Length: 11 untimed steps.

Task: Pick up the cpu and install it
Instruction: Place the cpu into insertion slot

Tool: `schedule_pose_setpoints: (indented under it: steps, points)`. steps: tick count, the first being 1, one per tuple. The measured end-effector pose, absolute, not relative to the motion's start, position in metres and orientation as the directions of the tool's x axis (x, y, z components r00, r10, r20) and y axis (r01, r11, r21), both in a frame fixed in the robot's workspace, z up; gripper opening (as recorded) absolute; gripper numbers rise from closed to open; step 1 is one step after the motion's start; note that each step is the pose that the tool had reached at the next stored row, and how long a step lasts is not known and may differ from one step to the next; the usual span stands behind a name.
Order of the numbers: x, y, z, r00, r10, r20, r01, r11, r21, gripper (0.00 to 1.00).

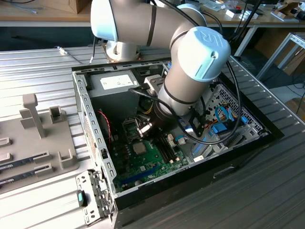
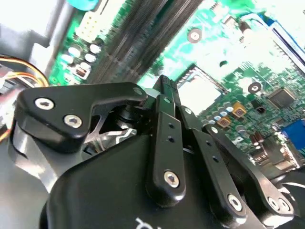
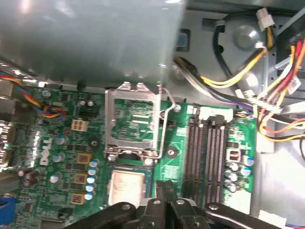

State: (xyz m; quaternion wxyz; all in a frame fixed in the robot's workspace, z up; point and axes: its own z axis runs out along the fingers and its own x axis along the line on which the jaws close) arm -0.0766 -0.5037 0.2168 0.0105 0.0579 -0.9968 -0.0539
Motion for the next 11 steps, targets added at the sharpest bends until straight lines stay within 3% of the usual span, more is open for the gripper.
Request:
schedule_pose_setpoints:
  steps: [4, 11]
  points:
    - [-0.055, -0.5, 0.217, -0.993, -0.117, 0.023, -0.113, 0.985, 0.131, 0.11]
    - [-0.05, -0.499, 0.22, -0.993, -0.117, 0.024, -0.113, 0.985, 0.134, 0.11]
